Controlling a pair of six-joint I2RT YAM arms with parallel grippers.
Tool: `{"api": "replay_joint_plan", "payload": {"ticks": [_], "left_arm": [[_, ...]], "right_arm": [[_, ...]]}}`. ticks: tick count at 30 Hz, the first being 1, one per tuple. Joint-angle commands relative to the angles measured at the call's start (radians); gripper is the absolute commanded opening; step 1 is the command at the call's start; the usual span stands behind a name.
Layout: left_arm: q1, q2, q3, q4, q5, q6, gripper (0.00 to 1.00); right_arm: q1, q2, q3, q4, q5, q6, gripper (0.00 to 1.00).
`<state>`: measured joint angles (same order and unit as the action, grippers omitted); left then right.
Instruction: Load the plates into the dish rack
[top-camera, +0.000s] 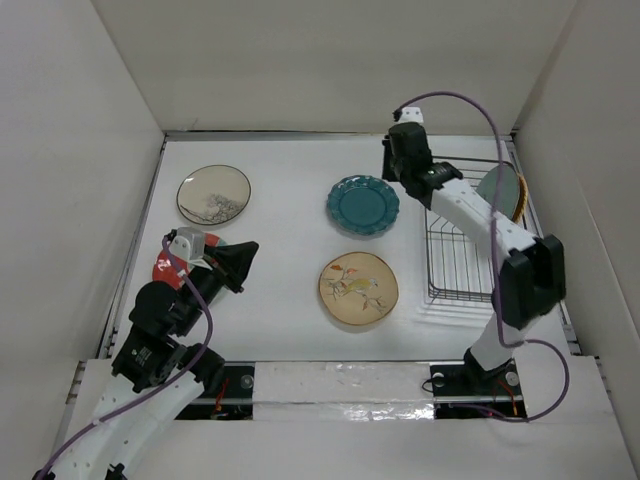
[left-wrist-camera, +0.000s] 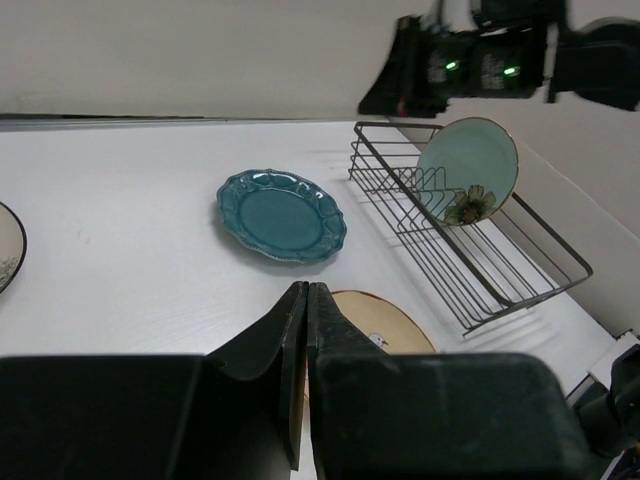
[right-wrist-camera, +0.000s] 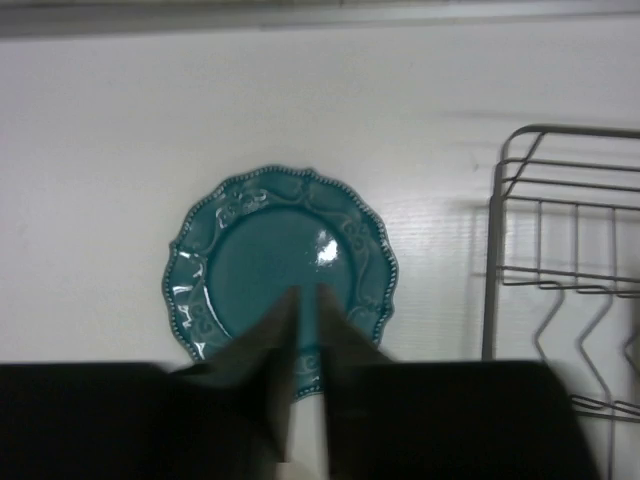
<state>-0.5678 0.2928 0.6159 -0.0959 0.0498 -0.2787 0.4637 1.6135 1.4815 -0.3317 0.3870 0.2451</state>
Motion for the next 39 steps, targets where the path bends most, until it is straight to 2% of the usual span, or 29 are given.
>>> {"api": "replay_joint_plan", "payload": {"ticks": [1, 3, 4, 7, 10, 20, 26, 28, 30, 34, 39], "left_arm": [[-0.004, 0.012, 0.033, 0.035, -0.01, -0.005, 0.0], [-0.004, 0.014, 0.031, 0.035, -0.011, -0.005, 0.0], [-0.004, 0.014, 0.031, 0.036, -0.013, -0.005, 0.01], [-0.004, 0.019, 0.031, 0.038, -0.013, -0.002, 0.06], [-0.004, 0.026, 0.031, 0.038, -0.014, 0.001, 0.07], [-0.004, 0.051, 0.033, 0.039, -0.013, 0.004, 0.07], [0.016, 0.063, 0.035, 0.044, -0.001, 0.006, 0.07], [0.016, 0.066, 0.035, 0.044, -0.001, 0.006, 0.07], [0.016, 0.068, 0.035, 0.044, -0.001, 0.006, 0.07], [0.025, 0.072, 0.035, 0.044, 0.002, 0.006, 0.07], [0.025, 0.074, 0.031, 0.045, 0.009, 0.003, 0.07]], "right_arm": [[-0.008, 0.168, 0.107, -0.01, -0.088, 0.01, 0.32], [-0.02, 0.241, 0.161, -0.058, -0.109, -0.013, 0.55], [-0.031, 0.311, 0.192, -0.076, -0.129, -0.024, 0.7], [-0.042, 0.438, 0.308, -0.145, -0.155, -0.061, 0.87], [-0.052, 0.5, 0.378, -0.182, -0.175, -0.073, 0.93], [-0.12, 0.608, 0.379, -0.159, -0.185, -0.076, 0.98], [-0.12, 0.655, 0.393, -0.174, -0.256, -0.07, 0.99], [-0.12, 0.657, 0.382, -0.159, -0.33, -0.06, 0.99], [-0.12, 0.654, 0.369, -0.146, -0.37, -0.049, 0.96], [-0.108, 0.616, 0.294, -0.073, -0.477, 0.002, 0.79], [-0.065, 0.562, 0.188, 0.066, -0.568, 0.139, 0.69]]}}
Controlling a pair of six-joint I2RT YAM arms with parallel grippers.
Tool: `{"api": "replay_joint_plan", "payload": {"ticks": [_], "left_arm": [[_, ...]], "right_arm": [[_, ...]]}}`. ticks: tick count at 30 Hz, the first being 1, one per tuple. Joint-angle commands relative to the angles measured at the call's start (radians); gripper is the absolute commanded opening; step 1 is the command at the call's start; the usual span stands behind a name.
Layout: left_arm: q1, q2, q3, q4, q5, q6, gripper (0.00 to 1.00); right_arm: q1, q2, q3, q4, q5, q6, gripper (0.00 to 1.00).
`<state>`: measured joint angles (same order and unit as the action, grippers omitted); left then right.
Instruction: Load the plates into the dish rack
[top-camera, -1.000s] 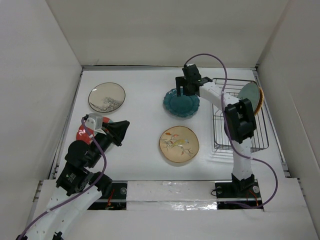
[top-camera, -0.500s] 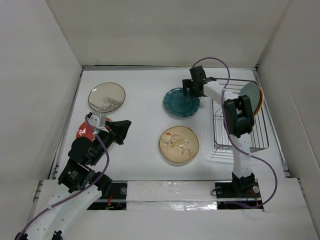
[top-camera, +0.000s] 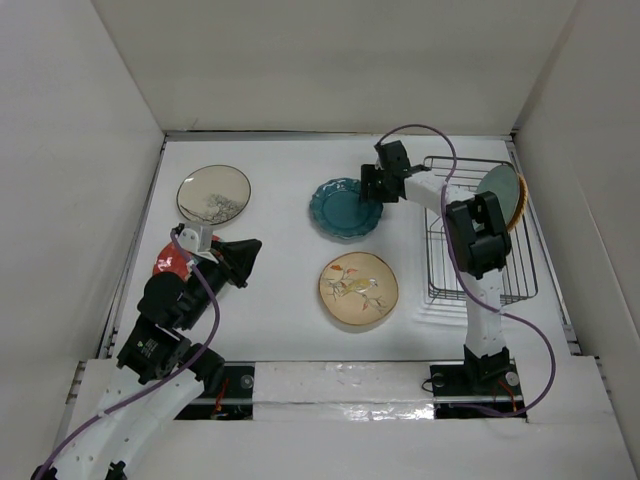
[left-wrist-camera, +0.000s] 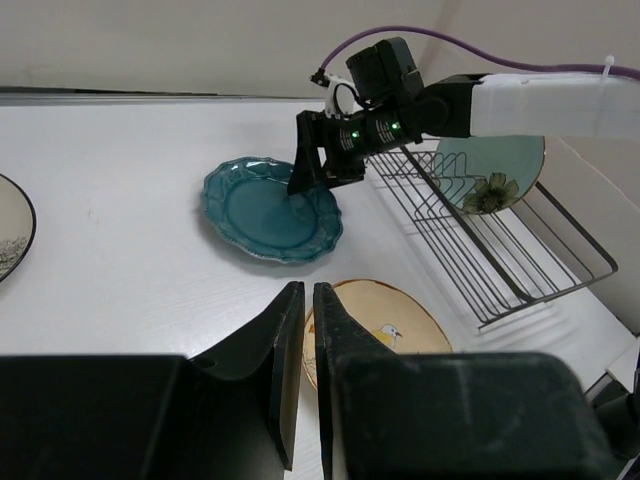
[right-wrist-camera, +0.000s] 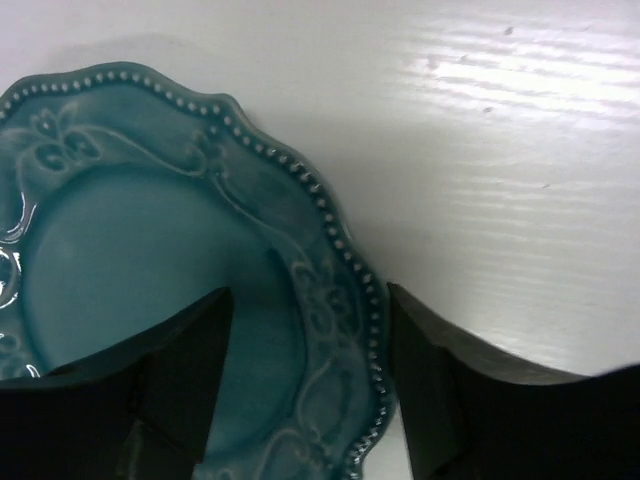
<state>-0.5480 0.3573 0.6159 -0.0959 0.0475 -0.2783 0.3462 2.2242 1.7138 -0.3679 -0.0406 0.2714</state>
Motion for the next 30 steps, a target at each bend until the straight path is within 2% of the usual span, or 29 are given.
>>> {"api": "replay_joint_plan", "payload": {"ticks": [1, 6, 7, 9, 16, 18, 19, 21, 22, 25, 26, 27, 28, 30], "left_arm": [[0.005, 0.009, 0.031, 0.045, 0.012, 0.001, 0.07], [0.005, 0.014, 0.031, 0.044, 0.009, 0.001, 0.07], [0.005, 0.014, 0.03, 0.042, 0.008, 0.001, 0.07], [0.005, 0.011, 0.028, 0.042, 0.003, 0.001, 0.07], [0.014, 0.022, 0.03, 0.047, 0.014, 0.001, 0.07], [0.014, 0.025, 0.028, 0.047, 0.014, 0.001, 0.07], [0.014, 0.028, 0.028, 0.047, 0.014, 0.001, 0.07], [0.014, 0.029, 0.028, 0.047, 0.014, 0.001, 0.07], [0.014, 0.029, 0.028, 0.047, 0.014, -0.001, 0.07], [0.014, 0.025, 0.03, 0.047, 0.018, -0.001, 0.07], [0.014, 0.022, 0.03, 0.047, 0.018, -0.001, 0.07], [0.014, 0.02, 0.028, 0.047, 0.017, -0.001, 0.08], [0.014, 0.017, 0.028, 0.044, 0.017, -0.001, 0.08], [0.014, 0.009, 0.03, 0.032, 0.034, 0.001, 0.08]], "right_arm": [[0.068, -0.051, -0.069, 0.127, -0.149, 0.139, 0.64], [0.093, -0.046, -0.086, 0.23, -0.174, 0.245, 0.63], [0.093, -0.047, -0.091, 0.237, -0.179, 0.258, 0.56], [0.093, -0.051, -0.115, 0.28, -0.221, 0.285, 0.49], [0.093, -0.052, -0.216, 0.411, -0.349, 0.322, 0.43], [0.093, -0.038, -0.235, 0.458, -0.37, 0.339, 0.47], [0.102, -0.032, -0.246, 0.472, -0.392, 0.345, 0.53], [0.102, -0.017, -0.256, 0.513, -0.395, 0.362, 0.54], [0.102, -0.005, -0.269, 0.529, -0.404, 0.385, 0.51], [0.102, 0.011, -0.302, 0.619, -0.423, 0.443, 0.29], [0.102, 0.011, -0.325, 0.639, -0.42, 0.457, 0.12], [0.102, 0.011, -0.335, 0.677, -0.415, 0.472, 0.05], [0.102, 0.012, -0.342, 0.699, -0.418, 0.498, 0.0], [0.102, 0.014, -0.332, 0.741, -0.45, 0.509, 0.0]]}}
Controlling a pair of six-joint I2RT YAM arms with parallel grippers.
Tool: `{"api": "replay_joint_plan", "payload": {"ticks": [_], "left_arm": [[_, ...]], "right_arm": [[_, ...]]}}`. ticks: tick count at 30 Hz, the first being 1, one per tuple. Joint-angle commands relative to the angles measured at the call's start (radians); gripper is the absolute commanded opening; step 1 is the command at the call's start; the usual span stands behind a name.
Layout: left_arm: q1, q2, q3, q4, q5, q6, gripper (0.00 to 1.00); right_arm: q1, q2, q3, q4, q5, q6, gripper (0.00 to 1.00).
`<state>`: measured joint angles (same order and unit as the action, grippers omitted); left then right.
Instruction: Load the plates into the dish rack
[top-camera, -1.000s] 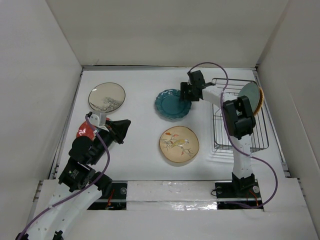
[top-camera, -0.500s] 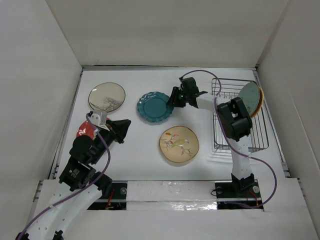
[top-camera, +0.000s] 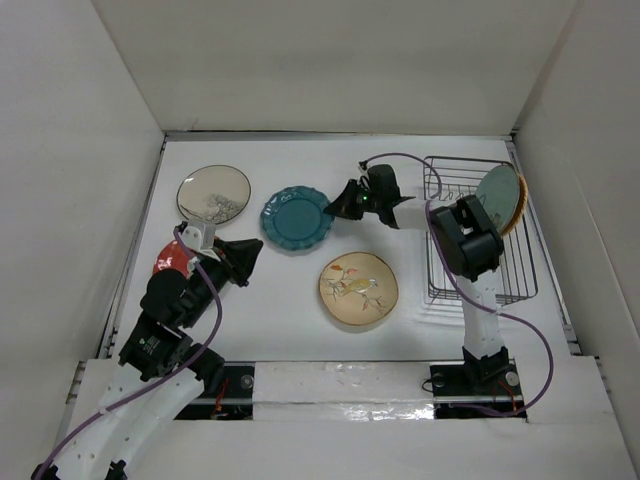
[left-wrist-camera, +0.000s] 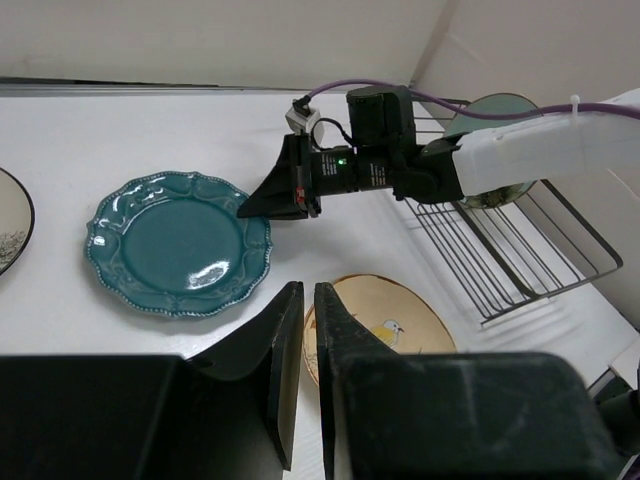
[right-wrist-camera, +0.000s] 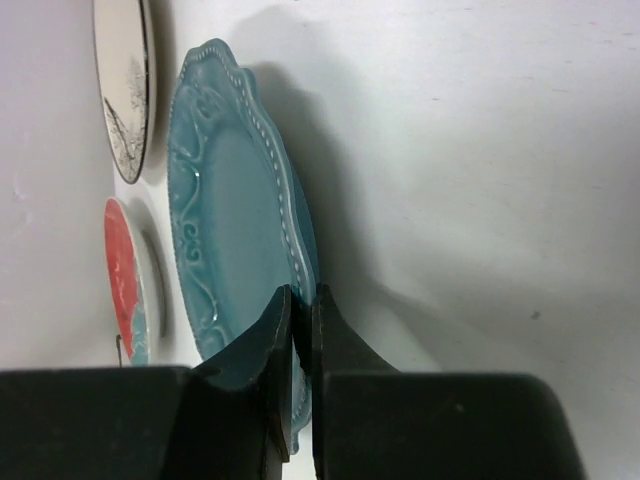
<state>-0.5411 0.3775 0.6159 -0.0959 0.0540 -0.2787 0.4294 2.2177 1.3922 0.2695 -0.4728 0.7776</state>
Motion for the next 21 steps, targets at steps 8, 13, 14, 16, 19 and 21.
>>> {"api": "replay_joint_plan", "payload": {"ticks": [8, 13, 14, 16, 19, 21], "left_arm": [[0.007, 0.001, 0.035, 0.038, 0.012, 0.012, 0.08], [0.007, -0.009, 0.028, 0.048, 0.017, 0.006, 0.08], [0.007, -0.003, 0.028, 0.048, 0.02, 0.006, 0.08], [0.007, 0.009, 0.028, 0.05, 0.032, 0.006, 0.08], [0.007, 0.006, 0.03, 0.051, 0.037, 0.006, 0.08], [0.007, -0.003, 0.028, 0.05, 0.033, 0.004, 0.08]], "right_arm": [[0.039, -0.214, -0.096, 0.226, 0.069, 0.032, 0.0], [0.014, -0.335, -0.192, 0.391, 0.062, 0.185, 0.0], [0.014, -0.355, -0.211, 0.42, 0.059, 0.208, 0.0], [-0.023, -0.419, -0.242, 0.467, 0.063, 0.251, 0.0], [-0.082, -0.499, -0.262, 0.384, 0.091, 0.215, 0.0], [-0.124, -0.597, -0.278, 0.289, 0.106, 0.183, 0.0]]}}
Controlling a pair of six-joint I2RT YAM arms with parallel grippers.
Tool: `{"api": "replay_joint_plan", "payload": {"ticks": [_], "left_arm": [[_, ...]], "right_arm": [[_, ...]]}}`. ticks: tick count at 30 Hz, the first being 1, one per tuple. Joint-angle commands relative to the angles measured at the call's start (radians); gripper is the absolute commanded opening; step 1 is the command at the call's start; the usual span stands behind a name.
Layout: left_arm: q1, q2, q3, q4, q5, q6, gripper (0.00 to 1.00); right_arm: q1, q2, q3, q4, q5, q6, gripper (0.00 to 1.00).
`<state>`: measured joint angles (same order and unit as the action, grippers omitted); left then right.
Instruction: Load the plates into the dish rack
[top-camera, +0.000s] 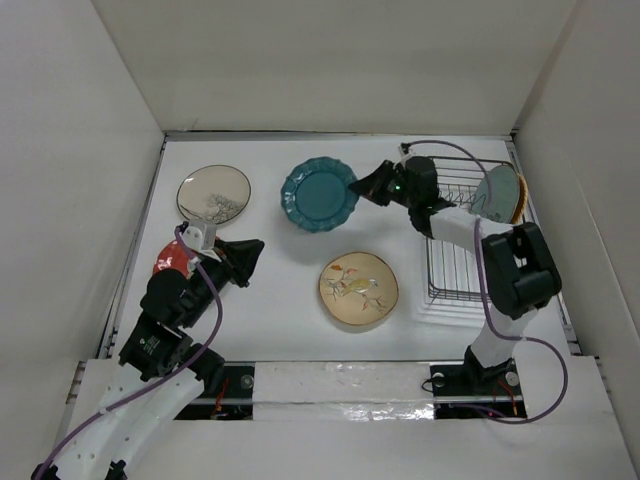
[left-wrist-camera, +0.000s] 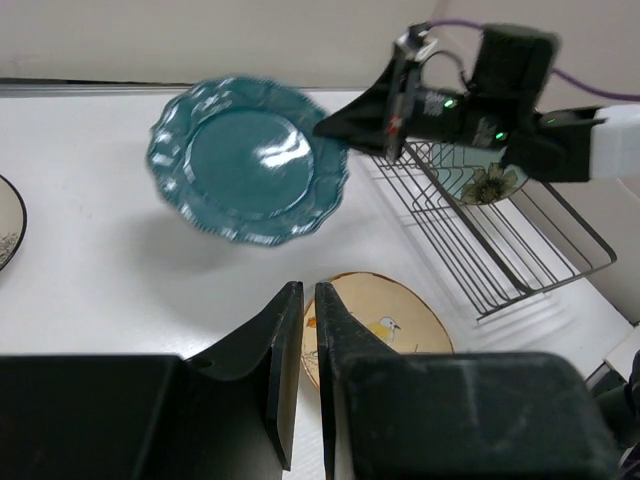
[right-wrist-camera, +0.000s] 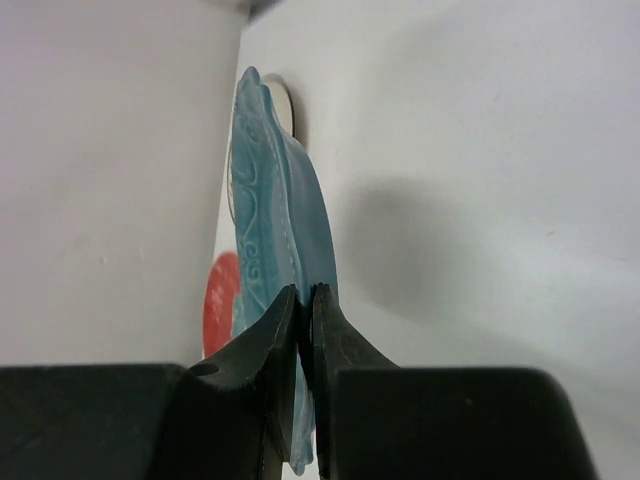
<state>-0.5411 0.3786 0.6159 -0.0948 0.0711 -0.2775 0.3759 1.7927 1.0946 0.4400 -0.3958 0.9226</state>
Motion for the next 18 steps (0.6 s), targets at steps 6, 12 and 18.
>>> {"api": "replay_joint_plan", "payload": {"ticks": [6, 12, 18], "left_arm": [[0.007, -0.044, 0.028, 0.049, 0.013, 0.001, 0.09], [-0.022, -0.093, 0.039, 0.023, -0.002, 0.005, 0.09], [-0.057, -0.106, 0.039, 0.027, -0.022, 0.011, 0.09]], "right_arm": [[-0.277, -0.522, -0.021, -0.235, 0.181, -0.166, 0.0], [-0.485, -0.679, 0.128, -0.57, 0.239, -0.367, 0.0], [-0.563, -0.679, 0.301, -0.776, 0.417, -0.585, 0.0]]}}
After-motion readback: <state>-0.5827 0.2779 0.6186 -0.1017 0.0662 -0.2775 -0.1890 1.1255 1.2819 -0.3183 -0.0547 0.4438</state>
